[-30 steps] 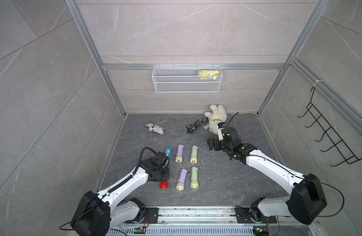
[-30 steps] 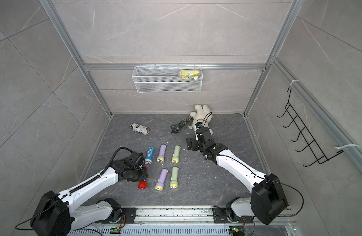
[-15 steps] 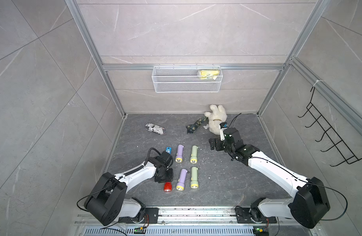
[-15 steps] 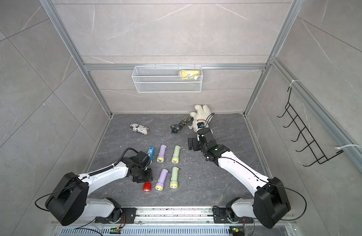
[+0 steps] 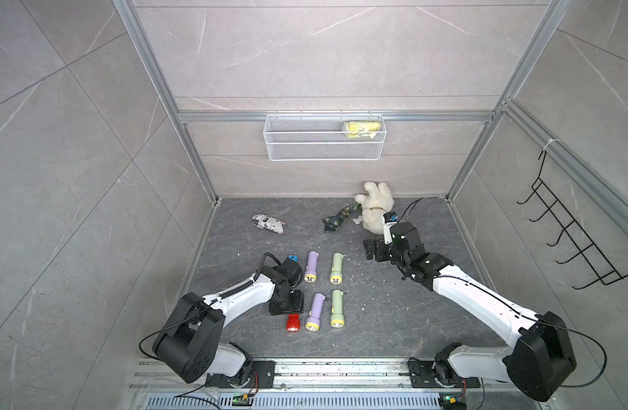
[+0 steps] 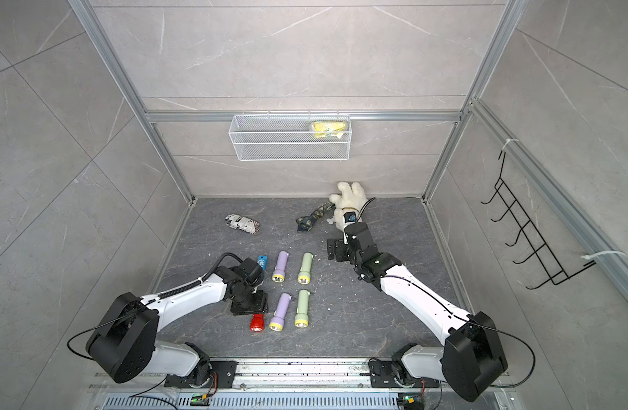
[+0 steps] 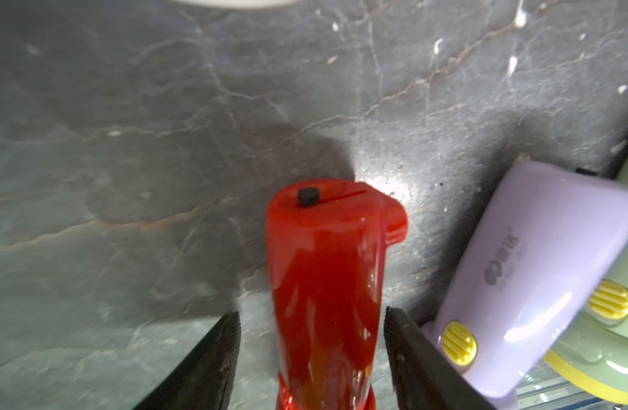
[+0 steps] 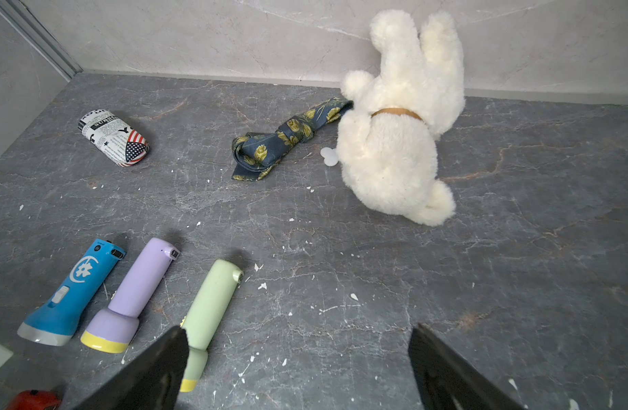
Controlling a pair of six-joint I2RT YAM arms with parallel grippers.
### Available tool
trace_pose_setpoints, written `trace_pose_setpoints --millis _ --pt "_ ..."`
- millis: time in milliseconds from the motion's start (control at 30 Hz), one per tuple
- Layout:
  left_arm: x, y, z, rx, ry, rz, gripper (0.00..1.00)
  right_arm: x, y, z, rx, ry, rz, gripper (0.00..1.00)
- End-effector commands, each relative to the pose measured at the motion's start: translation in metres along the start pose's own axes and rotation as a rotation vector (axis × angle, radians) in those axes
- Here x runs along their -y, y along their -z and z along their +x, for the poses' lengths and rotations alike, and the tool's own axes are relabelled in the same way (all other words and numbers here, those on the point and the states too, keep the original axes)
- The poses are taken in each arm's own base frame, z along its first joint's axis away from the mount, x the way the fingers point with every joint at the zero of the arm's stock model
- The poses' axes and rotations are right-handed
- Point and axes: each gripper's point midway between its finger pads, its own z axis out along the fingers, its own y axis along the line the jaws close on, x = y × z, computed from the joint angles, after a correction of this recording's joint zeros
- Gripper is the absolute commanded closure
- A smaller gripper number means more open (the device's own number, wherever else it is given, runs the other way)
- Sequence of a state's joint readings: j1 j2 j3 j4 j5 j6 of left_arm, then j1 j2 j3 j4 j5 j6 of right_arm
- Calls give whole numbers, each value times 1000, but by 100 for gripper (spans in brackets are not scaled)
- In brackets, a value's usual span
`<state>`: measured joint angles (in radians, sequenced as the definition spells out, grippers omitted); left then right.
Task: Close the plug at the bottom of the flashlight
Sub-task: Place the flashlight at the center of the board, then pick up the flashlight from the center of the board.
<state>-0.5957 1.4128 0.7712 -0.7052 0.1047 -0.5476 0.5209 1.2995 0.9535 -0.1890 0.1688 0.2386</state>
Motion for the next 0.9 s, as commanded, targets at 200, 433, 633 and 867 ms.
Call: trace_pose_setpoints --millis 200,433,633,867 --pt "21 67 -30 175 -34 -37 32 4 8 -6 36 1 0 0" --pt "65 54 -25 193 -90 -54 32 5 13 -9 54 0 -2 0" --pt "86 28 -13 145 -113 -49 32 6 15 -9 56 -3 -1 0" --pt "85 4 -9 109 -153 -88 32 6 16 -9 57 -4 -4 0"
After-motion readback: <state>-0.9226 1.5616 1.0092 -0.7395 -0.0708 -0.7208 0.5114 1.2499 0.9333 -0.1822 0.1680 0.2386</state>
